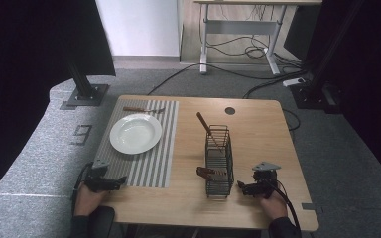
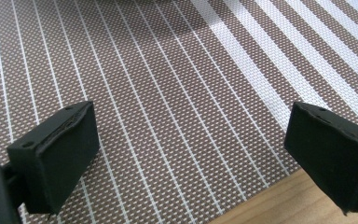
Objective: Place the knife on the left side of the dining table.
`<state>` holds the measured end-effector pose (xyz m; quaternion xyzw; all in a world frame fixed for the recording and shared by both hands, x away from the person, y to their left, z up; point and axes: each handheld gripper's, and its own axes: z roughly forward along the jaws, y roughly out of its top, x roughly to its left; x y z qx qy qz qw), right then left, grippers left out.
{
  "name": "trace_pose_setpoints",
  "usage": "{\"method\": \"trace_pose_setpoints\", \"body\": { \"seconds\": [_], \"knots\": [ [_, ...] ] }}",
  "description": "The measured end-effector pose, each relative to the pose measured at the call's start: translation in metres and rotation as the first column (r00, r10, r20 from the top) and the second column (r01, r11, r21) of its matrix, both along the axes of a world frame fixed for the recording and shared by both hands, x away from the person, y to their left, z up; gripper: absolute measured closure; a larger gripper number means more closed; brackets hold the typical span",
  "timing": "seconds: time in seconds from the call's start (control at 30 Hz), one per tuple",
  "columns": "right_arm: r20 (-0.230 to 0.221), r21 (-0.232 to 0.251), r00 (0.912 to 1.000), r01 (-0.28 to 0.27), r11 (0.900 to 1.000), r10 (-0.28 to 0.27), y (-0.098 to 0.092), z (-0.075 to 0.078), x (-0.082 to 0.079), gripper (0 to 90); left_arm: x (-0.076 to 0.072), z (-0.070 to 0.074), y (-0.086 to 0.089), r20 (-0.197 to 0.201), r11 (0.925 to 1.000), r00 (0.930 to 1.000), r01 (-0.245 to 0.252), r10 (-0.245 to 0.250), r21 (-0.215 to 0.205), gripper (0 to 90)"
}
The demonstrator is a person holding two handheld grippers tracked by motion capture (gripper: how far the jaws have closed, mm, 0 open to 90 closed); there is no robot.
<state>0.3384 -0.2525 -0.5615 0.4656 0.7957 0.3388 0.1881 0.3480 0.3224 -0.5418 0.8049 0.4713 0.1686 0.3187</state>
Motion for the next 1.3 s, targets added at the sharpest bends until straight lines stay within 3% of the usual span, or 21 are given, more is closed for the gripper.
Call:
{"method": "trace_pose_setpoints", "body": {
  "seconds": [0.2,0.63,1.3],
  "knots": [
    [0.000,0.000,1.0000,0.000,1.000,0.000,0.000,0.000,0.000,0.0,0.000,0.010,-0.003,0.022,0.9994,0.9997,0.010,-0.009,-0.033,2.6],
    [0.000,0.000,1.0000,0.003,1.000,-0.003,0.000,0.000,0.000,0.0,0.002,0.023,-0.017,0.039,0.9982,0.9982,0.047,-0.045,-0.039,2.5],
    [0.000,0.000,1.0000,0.003,1.000,-0.003,0.000,0.000,0.000,0.0,0.020,0.045,-0.060,0.030,0.9891,0.9908,0.134,-0.132,-0.062,7.3]
  ]
}}
